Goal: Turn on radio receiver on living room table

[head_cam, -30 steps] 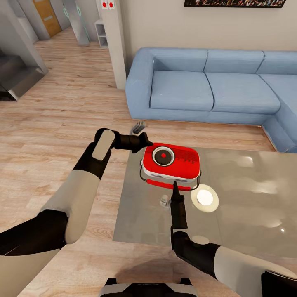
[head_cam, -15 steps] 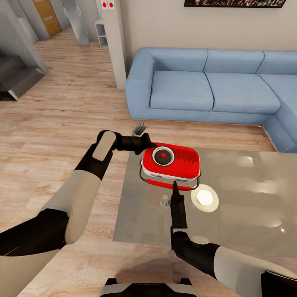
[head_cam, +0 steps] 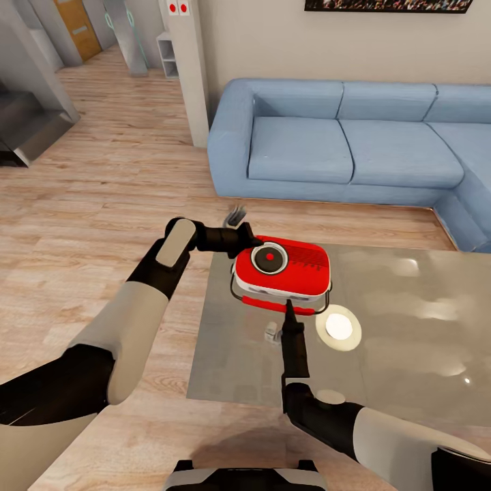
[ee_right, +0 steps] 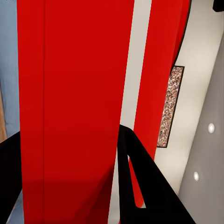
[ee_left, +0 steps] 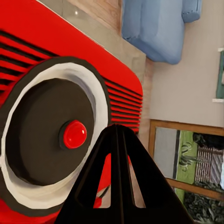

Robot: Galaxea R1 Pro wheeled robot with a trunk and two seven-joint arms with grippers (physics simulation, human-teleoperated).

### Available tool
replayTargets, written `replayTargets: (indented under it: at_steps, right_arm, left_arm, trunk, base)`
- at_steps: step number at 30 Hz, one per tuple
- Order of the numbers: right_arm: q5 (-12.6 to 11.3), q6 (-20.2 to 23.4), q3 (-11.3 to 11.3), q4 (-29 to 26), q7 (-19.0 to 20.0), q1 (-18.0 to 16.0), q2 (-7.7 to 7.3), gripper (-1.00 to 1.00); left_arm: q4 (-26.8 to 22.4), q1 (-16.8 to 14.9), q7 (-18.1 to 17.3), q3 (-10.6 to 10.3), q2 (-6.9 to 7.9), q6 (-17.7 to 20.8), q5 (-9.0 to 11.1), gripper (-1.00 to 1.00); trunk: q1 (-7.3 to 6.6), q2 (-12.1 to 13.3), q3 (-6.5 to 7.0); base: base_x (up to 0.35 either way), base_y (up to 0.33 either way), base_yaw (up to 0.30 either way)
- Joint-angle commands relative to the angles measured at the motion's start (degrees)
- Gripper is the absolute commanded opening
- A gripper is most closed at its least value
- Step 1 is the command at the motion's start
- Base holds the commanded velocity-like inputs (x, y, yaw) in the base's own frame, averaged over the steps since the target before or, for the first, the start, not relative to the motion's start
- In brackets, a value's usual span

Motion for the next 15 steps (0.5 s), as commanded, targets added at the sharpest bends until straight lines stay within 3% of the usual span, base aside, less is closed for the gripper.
replayTargets:
  at_steps: [1,15]
  right_arm:
    - [0.4,0.3,0.0,-0.1,-0.1,0.0,0.05,-1.00]
    - [0.7,0.3,0.1,-0.4,-1.0,1.3,-0.05,-1.00]
  left_arm:
    - [0.2,0.0,0.0,0.0,0.00,0.0,0.0,-1.00]
    - [3.1,0.0,0.0,-0.4,0.00,-0.6,0.1,-1.00]
  trunk:
    - [-0.01,0.0,0.00]
    - [-0.01,0.0,0.00]
  base:
    - [0.000,0.000,0.000]
    - [0.000,0.000,0.000]
